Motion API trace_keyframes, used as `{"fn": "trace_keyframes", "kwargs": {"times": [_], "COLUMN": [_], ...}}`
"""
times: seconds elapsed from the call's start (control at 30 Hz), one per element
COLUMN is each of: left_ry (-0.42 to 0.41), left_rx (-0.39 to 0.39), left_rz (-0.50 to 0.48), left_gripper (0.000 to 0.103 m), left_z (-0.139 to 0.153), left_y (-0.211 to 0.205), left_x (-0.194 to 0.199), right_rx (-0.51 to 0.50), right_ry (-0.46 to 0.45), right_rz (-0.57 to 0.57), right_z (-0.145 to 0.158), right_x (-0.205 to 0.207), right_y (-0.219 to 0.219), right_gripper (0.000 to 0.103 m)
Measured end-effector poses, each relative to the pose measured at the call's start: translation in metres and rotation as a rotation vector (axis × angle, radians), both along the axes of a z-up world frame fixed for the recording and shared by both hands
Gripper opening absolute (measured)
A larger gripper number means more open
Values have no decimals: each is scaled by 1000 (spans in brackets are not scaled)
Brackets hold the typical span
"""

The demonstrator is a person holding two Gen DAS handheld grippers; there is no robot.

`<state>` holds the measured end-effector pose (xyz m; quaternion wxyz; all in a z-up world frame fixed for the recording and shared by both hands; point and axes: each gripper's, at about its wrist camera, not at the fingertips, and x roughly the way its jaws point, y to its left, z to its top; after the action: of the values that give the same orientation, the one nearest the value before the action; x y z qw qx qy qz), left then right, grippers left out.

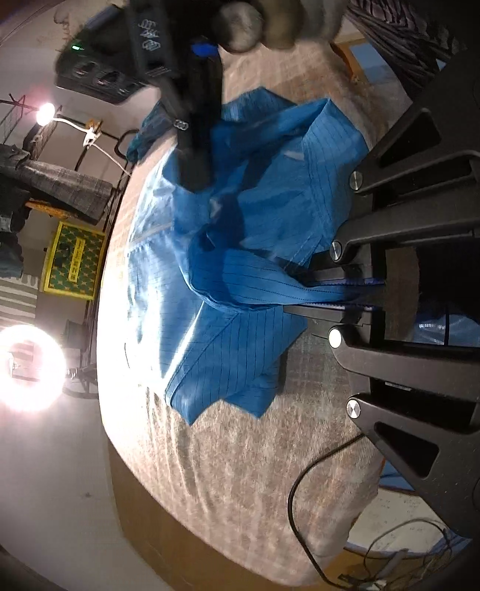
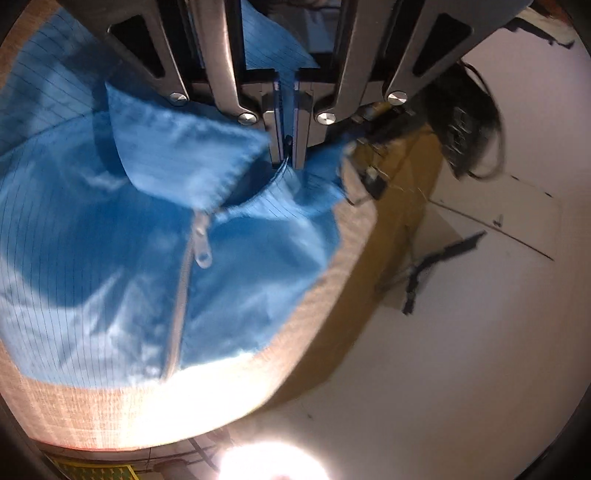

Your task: Fold large clothes

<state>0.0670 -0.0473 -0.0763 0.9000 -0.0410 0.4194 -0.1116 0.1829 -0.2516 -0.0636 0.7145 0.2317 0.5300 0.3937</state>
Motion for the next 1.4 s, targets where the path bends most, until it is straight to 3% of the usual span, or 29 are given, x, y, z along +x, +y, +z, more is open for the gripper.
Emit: {"fn": "trace_keyframes", "kwargs": {"times": [0.2, 0.37, 0.43, 0.7, 0.77, 0.8, 0.93, 1.1, 1.23, 1.27, 1.4], "left_ry": [-55, -138, -143, -101, -98, -90, -120, -136, -132, -131, -137], "left_rx": [33, 93, 119, 153, 175, 168, 137, 145, 133, 124, 131], "left_rz": [35, 9, -9, -64, -81, -87, -102, -111, -100, -100, -93], "left_gripper": [19, 22, 38, 38, 3, 1, 0, 0, 0, 0, 0], "left_z": [11, 25, 23, 3, -3, -6, -1, 3, 5, 6, 10], "left_y": [2, -4, -9, -20, -24, -25, -21, -17, -13, -11, -10], "left_x": [-6, -18, -15, 7, 13, 16, 9, -2, -1, 0, -3], "right_rx": [19, 23, 29, 7, 10, 12, 1, -121, -175, -166, -105], "right_ry": [2, 12, 7, 10, 21, 28, 26, -33, -37, -60, -130], "right_rz": [-47, -74, -75, -96, -111, -118, -140, -161, -166, -168, -132], "right_z": [6, 9, 11, 4, 2, 3, 3, -6, -11, -6, 20], "right_x": [14, 26, 30, 36, 38, 38, 44, 62, 61, 57, 39], "right_y": [0, 13, 16, 19, 15, 14, 15, 27, 21, 16, 0], "right_gripper": [0, 0, 0, 0, 0, 0, 0, 0, 13, 22, 22]}}
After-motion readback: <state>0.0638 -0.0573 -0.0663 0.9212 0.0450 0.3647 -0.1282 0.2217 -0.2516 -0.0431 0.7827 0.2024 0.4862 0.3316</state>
